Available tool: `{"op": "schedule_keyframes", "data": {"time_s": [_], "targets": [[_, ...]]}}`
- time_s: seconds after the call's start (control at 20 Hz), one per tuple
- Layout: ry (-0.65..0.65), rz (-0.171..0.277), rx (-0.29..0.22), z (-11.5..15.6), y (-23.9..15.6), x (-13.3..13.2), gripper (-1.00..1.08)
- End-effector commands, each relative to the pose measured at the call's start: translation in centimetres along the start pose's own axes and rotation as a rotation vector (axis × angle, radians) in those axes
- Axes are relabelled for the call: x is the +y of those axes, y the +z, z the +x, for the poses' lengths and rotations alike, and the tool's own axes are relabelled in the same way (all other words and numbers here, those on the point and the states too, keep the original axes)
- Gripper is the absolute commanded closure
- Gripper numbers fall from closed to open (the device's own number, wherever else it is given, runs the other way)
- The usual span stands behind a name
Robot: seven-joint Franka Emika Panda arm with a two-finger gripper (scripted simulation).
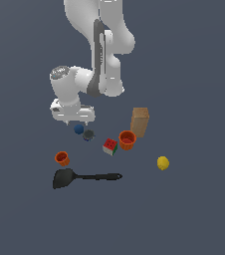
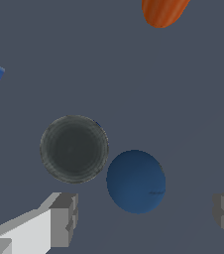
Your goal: Pick up a designated object from a clutter of objects.
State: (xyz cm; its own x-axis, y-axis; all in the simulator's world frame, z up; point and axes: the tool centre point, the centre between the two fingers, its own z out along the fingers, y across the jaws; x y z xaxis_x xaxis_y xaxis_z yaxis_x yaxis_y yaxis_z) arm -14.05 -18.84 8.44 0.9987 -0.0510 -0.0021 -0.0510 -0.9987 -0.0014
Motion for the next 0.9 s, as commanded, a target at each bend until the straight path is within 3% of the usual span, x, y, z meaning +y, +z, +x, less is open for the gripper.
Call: {"op": "schedule_keyframes", "data": {"time_s": [0.0, 0.4, 0.85], "targets": [[0.0, -0.001, 0.002, -0.3, 0.3, 0.2, -0.92], [0.001, -0.001, 0.001, -0.4, 0.9, 0.2, -0.92], [0.001, -0.002, 0.002, -0.5, 4.2, 0.2, -0.92]]}}
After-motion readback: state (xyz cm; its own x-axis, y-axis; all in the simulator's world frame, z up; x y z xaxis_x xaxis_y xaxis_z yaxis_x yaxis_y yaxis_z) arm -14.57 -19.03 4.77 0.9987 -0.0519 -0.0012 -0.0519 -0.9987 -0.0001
